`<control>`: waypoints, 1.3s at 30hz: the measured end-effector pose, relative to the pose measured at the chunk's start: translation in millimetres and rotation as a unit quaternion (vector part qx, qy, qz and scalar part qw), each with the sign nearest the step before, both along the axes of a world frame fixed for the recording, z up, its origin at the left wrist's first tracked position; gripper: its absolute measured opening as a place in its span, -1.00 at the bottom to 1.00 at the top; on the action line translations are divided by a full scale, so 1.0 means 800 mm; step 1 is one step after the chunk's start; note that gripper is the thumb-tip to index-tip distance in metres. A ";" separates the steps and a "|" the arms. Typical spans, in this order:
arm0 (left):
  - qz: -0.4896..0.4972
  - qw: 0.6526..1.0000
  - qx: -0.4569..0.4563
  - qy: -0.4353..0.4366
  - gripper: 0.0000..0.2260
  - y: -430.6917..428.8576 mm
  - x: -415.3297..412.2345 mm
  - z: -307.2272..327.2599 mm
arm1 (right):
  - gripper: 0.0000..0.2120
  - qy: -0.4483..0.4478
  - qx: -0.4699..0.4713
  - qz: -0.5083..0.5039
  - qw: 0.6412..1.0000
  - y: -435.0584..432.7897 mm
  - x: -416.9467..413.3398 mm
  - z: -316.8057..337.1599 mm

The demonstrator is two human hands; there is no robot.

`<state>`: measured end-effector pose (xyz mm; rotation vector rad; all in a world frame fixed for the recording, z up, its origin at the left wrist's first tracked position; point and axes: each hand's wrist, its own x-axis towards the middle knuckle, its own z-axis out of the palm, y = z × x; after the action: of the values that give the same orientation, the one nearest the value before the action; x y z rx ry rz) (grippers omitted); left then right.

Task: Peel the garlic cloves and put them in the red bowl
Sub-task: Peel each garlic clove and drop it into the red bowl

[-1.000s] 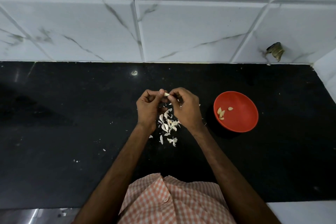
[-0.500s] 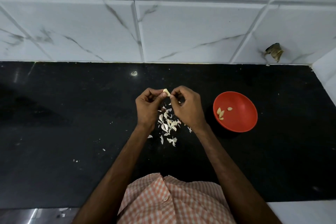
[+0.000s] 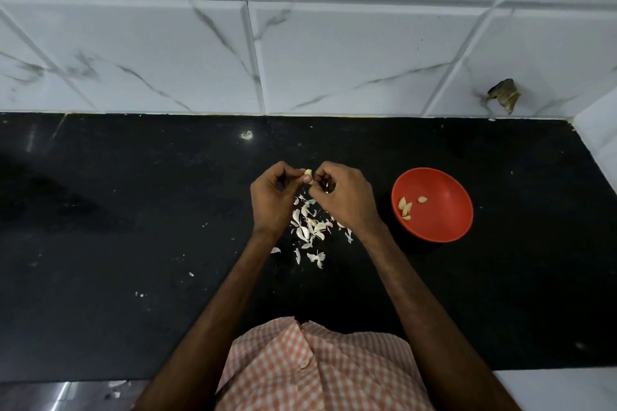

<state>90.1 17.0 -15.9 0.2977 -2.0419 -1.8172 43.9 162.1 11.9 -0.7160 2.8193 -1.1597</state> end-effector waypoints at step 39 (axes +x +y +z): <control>-0.048 0.940 0.328 -0.079 -0.84 -0.005 0.008 0.005 | -0.93 -0.179 -0.128 -0.034 0.975 0.016 0.010 -0.055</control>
<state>96.6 13.1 -12.0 0.5444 -1.4928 -2.5714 51.6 174.9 -31.8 -0.3684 2.4406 -1.5068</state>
